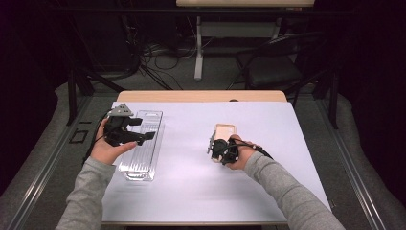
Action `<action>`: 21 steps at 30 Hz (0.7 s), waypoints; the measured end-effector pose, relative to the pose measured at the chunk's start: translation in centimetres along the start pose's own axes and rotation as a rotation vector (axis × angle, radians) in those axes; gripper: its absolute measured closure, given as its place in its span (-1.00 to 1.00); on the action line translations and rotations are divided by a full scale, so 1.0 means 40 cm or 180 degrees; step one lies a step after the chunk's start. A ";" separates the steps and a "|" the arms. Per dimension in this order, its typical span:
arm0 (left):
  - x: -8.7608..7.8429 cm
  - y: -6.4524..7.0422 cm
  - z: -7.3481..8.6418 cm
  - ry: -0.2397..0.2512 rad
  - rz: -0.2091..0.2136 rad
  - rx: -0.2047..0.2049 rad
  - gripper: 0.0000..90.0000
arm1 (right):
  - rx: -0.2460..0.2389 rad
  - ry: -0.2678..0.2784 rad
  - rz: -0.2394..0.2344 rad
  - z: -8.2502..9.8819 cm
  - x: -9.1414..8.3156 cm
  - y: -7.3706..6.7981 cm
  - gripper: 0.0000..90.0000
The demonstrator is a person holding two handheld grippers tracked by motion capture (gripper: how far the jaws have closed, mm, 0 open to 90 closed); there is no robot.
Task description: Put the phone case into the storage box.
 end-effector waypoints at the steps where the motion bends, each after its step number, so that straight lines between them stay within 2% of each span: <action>1: 0.001 0.000 0.000 0.0007 -0.0002 -0.0003 -0.51 | -0.0009 -0.0006 0.0002 0.001 0.003 -0.001 0.68; 21: 0.004 -0.003 0.004 -0.0018 -0.0004 -0.0007 -0.51 | -0.0144 -0.0112 0.0013 0.000 0.023 -0.010 0.84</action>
Point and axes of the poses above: each handheld gripper's, and its own axes: x roughly forward along the jaws, z roughly out of its underside, y roughly to its right, the point moved 4 cm from there along x, roughly forward along the jaws, and after that the axes turned 4 degrees about x, right-handed, at the moved point
